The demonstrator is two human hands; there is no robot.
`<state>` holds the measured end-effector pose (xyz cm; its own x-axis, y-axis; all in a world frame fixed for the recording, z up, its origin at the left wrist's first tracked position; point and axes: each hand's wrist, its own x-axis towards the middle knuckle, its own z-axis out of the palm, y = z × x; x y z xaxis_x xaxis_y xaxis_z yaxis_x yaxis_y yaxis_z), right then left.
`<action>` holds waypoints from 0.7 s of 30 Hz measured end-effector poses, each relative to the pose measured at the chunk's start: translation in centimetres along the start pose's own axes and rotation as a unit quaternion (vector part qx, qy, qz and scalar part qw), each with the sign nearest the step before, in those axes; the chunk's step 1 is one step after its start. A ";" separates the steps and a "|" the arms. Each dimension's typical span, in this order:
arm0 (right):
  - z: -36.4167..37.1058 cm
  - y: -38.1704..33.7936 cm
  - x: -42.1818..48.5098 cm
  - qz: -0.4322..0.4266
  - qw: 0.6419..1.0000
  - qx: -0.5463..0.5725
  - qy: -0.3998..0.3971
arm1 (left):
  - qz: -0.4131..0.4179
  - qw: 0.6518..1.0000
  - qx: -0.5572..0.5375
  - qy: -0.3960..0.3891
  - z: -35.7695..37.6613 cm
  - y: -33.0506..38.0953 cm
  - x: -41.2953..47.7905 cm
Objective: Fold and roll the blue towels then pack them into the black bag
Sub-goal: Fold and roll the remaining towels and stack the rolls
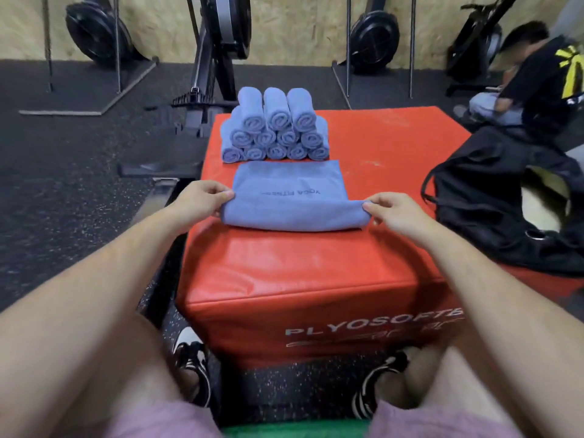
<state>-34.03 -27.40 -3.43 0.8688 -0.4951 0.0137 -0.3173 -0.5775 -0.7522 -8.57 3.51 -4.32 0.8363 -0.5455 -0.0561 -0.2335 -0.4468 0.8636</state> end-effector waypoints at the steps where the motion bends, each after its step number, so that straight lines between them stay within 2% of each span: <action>1: 0.0 0.1 -0.1 0.001 1.000 0.002 -0.005 | -0.012 1.000 -0.010 -0.008 0.0 -0.1 0.0; 4: 0.1 0.0 0.2 0.019 0.999 0.021 -0.024 | -0.057 0.997 -0.030 -0.041 -0.3 0.4 -0.2; 7: 0.5 -0.4 0.5 0.036 0.997 0.043 -0.060 | -0.068 0.993 0.030 -0.093 0.1 0.9 -0.6; 9: 1.1 -0.1 1.0 0.004 0.997 -0.042 -0.061 | -0.036 0.991 0.079 -0.105 1.0 0.9 -0.6; 11: 2.1 0.3 2.0 -0.047 0.986 -0.151 -0.043 | 0.023 0.986 0.144 -0.082 1.9 0.6 0.0; 15: 4.6 -1.1 3.1 -0.112 0.950 -0.287 -0.047 | 0.134 0.949 0.282 -0.049 3.5 0.4 1.7; 19: 6.7 -1.5 3.5 -0.091 0.931 -0.337 -0.105 | 0.103 0.915 0.376 -0.102 4.8 0.3 1.7; 21: 6.8 -1.5 3.5 -0.071 0.923 -0.356 -0.126 | 0.090 0.909 0.386 -0.129 4.9 0.3 1.6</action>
<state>-27.93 -23.82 -6.77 0.9534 -0.2661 -0.1419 -0.2844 -0.9499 -0.1299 -9.71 -0.95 -6.64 0.6293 -0.7623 -0.1512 -0.7163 -0.6444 0.2676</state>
